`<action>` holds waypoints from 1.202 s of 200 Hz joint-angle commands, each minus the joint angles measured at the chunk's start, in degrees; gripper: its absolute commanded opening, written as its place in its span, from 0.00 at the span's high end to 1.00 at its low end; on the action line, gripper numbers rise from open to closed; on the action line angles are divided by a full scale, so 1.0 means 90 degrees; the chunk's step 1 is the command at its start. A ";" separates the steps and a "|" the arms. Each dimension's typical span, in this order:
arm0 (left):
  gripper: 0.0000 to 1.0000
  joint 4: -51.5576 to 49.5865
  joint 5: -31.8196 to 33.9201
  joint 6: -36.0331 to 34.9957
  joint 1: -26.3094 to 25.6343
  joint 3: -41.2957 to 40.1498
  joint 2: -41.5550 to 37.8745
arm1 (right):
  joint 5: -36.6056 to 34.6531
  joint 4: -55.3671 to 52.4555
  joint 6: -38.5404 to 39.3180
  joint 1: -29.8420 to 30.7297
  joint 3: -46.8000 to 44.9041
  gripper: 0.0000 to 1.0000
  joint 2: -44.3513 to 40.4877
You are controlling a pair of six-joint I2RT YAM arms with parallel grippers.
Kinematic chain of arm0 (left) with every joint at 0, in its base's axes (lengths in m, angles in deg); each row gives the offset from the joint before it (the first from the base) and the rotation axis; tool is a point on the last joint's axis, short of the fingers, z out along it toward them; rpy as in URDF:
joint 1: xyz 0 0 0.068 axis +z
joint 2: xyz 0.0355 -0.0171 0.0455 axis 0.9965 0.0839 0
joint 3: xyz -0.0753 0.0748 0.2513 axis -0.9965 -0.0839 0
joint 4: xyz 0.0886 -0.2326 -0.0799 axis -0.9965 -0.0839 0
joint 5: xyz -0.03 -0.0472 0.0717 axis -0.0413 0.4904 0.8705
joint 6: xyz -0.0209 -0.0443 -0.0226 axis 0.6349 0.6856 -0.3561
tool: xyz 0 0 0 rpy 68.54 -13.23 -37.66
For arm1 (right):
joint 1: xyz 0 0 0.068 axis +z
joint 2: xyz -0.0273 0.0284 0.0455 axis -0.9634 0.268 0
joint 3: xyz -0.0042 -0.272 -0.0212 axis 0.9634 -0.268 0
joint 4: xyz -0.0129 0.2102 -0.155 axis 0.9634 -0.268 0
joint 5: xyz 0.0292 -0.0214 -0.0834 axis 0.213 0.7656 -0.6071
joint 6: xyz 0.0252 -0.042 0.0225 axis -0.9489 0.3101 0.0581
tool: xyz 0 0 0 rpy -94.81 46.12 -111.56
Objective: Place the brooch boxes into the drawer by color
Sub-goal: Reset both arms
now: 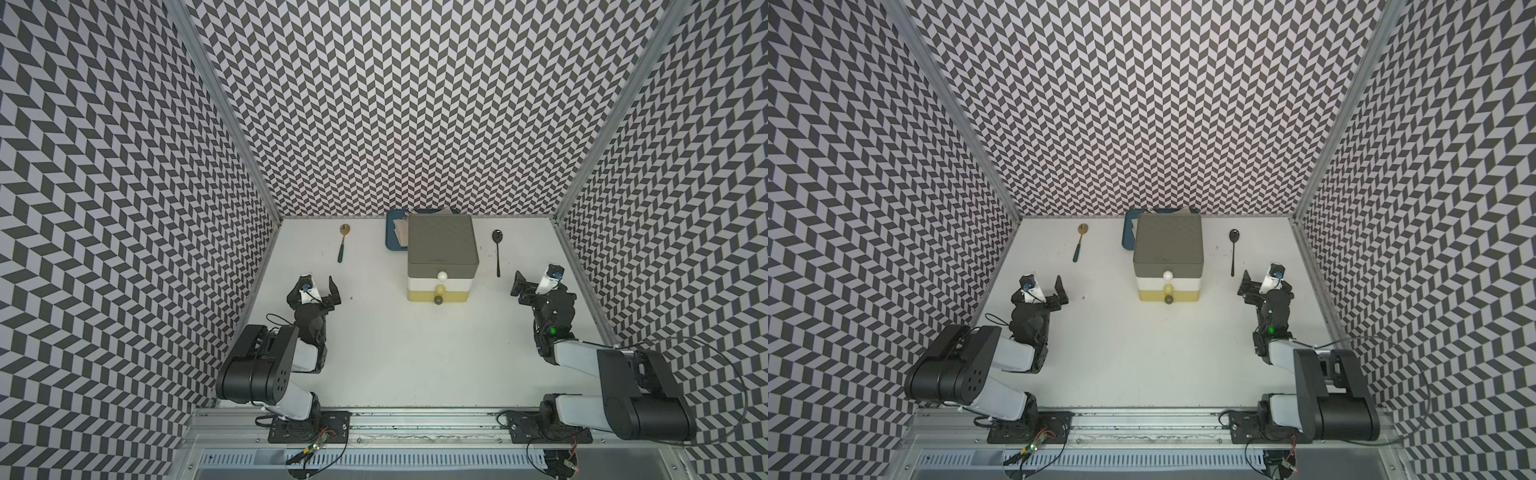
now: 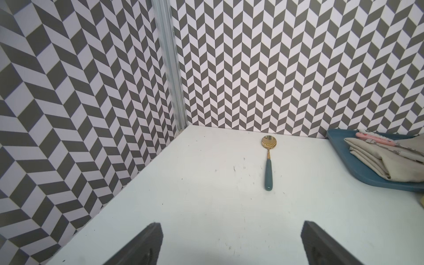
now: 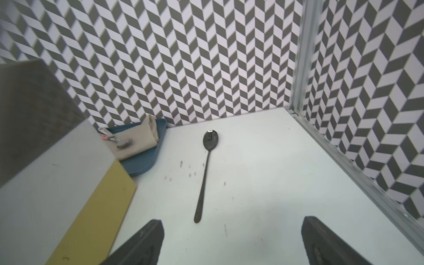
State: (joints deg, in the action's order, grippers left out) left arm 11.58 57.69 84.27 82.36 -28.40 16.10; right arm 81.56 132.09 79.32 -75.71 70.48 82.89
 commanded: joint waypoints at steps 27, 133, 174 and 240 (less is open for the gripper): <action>0.01 -0.0223 -0.0417 0.0067 0.0100 0.0281 0.0031 | 0.0969 0.3840 0.0388 -0.0020 -0.1096 0.00 0.1169; 0.00 -0.0236 -0.0409 0.0064 0.0090 0.0274 0.0017 | 0.0954 0.1937 0.0585 0.0139 0.0027 0.01 0.1170; 0.00 -0.0231 -0.0415 0.0058 0.0090 0.0273 0.0017 | 0.0955 0.2036 0.0582 0.0135 -0.0005 0.01 0.1195; 0.00 -0.0287 -0.0580 -0.0002 0.0100 0.0311 0.0019 | 0.0955 0.2056 0.0582 0.0130 -0.0014 0.01 0.1204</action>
State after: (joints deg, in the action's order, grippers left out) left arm 9.70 53.23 84.40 82.97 -26.55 16.12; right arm 89.73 148.13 84.15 -74.84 70.37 93.15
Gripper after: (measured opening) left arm 0.995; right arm 0.992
